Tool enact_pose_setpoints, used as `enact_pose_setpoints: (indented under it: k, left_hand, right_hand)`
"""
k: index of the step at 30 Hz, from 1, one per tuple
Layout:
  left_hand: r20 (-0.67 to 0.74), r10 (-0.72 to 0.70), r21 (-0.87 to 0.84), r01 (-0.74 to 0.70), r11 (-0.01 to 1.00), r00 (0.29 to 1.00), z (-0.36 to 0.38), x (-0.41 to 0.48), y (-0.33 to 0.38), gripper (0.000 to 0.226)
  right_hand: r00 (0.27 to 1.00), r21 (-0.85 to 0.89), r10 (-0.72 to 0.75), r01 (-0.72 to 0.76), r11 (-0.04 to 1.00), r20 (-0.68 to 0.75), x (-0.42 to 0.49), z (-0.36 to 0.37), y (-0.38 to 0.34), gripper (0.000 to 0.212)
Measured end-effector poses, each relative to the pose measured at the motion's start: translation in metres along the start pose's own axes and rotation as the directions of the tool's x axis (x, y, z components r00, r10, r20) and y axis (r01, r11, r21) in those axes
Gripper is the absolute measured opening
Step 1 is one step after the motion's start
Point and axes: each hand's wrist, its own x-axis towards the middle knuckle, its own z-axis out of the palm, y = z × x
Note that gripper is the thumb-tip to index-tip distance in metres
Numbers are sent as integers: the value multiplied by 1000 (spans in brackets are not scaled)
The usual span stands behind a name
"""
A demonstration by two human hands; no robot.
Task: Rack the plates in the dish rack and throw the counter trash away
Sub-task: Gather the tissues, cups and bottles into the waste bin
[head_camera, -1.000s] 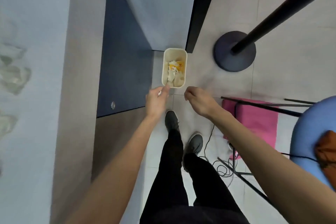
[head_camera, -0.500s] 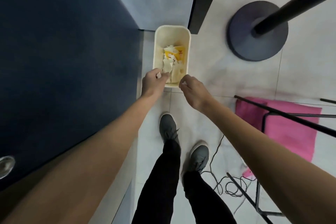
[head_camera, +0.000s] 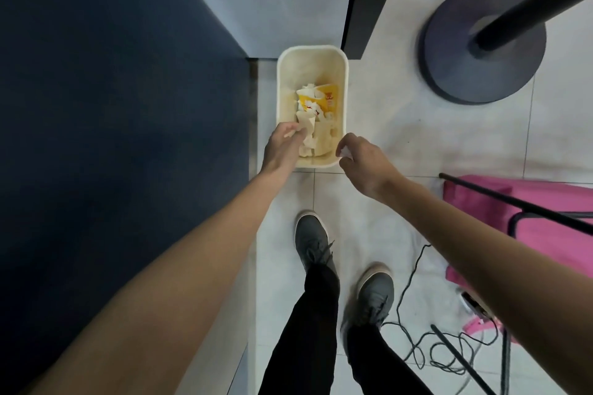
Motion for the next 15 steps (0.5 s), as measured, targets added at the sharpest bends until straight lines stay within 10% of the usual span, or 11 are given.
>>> enact_pose_setpoints:
  k: [15]
  left_hand:
    - [-147, 89, -55, -98, 994, 985, -7, -31, -50, 16]
  right_hand:
    - [993, 77, 64, -72, 994, 100, 23, 0, -37, 70]
